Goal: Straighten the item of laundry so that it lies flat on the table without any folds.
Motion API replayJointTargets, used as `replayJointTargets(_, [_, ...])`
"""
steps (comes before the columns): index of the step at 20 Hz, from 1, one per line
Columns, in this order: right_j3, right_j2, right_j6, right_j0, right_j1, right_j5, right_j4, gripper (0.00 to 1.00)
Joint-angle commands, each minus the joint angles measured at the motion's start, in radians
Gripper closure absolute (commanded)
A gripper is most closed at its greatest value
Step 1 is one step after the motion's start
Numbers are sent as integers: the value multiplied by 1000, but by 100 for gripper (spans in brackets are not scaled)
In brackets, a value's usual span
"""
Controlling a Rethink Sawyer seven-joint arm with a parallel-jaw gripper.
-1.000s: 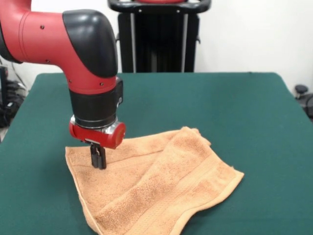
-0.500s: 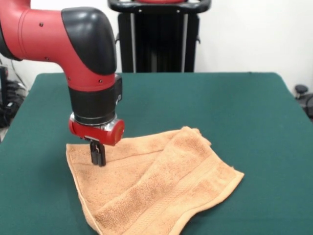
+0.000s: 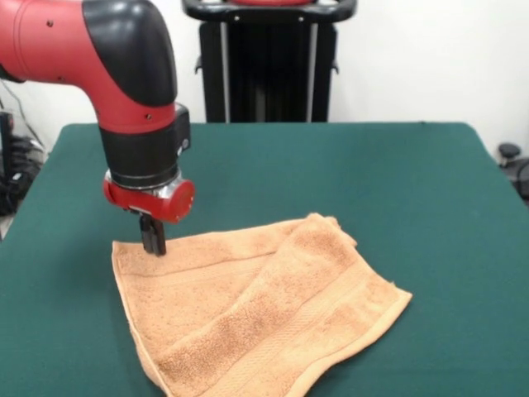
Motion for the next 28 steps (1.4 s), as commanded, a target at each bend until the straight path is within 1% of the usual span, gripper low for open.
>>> replayJointTargets(1, [147,20,59,7,10,-10,16,100])
replayJointTargets(10, [148,25,58,3,8,-23,10,100])
replayJointTargets(14, [146,44,63,15,-18,-31,19,100])
replayJointTargets(22, [134,62,69,51,-95,24,54,100])
replayJointTargets(26, [124,92,63,43,-85,-4,71,100])
replayJointTargets(28, [122,105,67,38,-59,-37,75,100])
